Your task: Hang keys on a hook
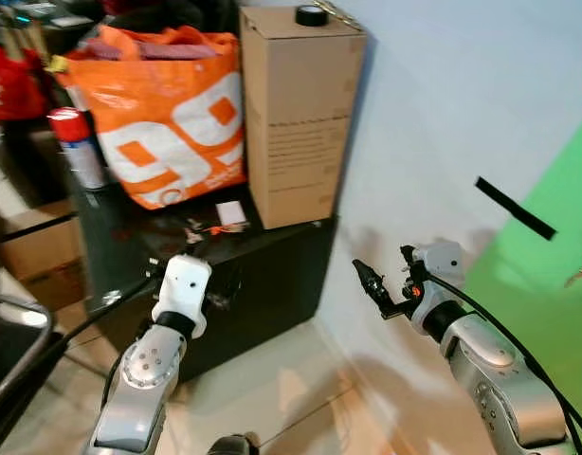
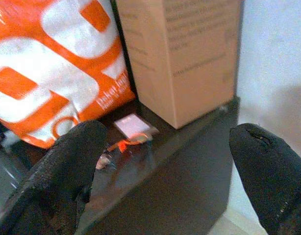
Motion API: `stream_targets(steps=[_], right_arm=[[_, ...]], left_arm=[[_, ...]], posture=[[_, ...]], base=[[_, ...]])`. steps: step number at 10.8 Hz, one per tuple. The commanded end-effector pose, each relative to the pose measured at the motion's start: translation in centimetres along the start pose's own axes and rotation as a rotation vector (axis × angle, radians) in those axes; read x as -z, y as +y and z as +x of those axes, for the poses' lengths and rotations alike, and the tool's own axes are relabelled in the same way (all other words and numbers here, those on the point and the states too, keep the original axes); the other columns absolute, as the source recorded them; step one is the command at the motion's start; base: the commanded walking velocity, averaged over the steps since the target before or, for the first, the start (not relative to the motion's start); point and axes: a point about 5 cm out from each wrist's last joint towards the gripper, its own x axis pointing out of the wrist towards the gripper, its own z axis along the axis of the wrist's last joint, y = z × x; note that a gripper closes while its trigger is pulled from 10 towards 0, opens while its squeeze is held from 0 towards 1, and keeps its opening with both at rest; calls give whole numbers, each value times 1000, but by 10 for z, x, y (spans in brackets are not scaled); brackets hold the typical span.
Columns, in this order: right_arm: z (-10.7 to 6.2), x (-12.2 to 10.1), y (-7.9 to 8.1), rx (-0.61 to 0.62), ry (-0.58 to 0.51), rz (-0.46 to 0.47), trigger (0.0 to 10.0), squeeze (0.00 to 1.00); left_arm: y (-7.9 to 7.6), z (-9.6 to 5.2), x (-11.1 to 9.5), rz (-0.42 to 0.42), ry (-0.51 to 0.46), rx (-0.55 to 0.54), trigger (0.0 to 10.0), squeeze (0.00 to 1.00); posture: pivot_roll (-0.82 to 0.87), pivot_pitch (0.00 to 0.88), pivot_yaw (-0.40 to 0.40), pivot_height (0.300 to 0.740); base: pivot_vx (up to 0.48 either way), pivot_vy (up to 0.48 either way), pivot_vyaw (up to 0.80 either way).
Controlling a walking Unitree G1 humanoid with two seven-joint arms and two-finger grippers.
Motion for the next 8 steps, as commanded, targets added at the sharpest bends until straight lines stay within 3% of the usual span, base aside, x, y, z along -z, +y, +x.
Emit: stream_targets(steps=[1,3,4,6,8], right_arm=[[0,-4,-3,19,-16,20,10000,1000],[1,-5,-7,73,-15,47,10000,1000],[2,-4,-5,25,-4,36,10000,1000],[1,-8,0,-39,-46,-33,10000,1000],[4,-10,-2,21,-51,-34,10000,1000]], left_arm=[[2,3,-11,4,-34,-1,10000,0],[1,4,-21,8,-61,-4,10000,0],[0,3,-32,9,-79,-8,10000,0],[-3,-1,-39,4,-86,0,10000,0],[-5,-4,-43,3,-73,1,10000,0]], posture=[[-26,0,-29,740],[-24,0,-26,740],[-22,0,-28,740],[-21,0,-28,740],[-18,0,-33,740]], base=[[247,0,625],[244,0,709],[266,0,800],[306,0,484],[311,0,275]])
